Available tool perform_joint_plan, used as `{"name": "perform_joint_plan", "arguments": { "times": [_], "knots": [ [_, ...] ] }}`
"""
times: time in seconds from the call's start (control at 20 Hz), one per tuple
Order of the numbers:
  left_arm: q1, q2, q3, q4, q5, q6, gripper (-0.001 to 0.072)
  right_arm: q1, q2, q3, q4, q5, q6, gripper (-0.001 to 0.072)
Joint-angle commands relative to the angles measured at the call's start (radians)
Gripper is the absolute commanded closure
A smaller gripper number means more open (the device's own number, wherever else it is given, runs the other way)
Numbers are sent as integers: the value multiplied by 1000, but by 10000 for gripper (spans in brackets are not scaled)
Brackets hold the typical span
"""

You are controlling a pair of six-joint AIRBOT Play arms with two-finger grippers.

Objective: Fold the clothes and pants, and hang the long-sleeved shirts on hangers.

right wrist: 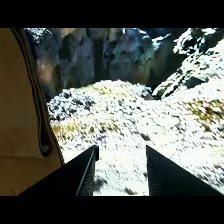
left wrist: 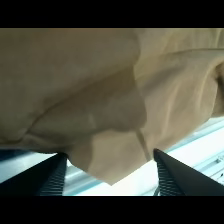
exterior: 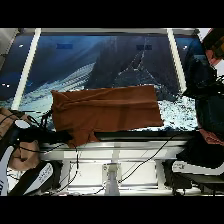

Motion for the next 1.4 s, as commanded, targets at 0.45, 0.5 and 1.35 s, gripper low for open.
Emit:
{"name": "perform_joint_plan", "arguments": {
  "times": [0.45,0.5,1.35],
  "knots": [
    [0,0,-5,-32,-36,94,382,-1,1,1,1,1,1,380],
    [0,0,-5,-32,-36,94,438,-1,1,1,0,2,1,380],
    [0,43,109,-29,-52,93,693,0,-3,-176,114,225,-119,331]
  ]
}}
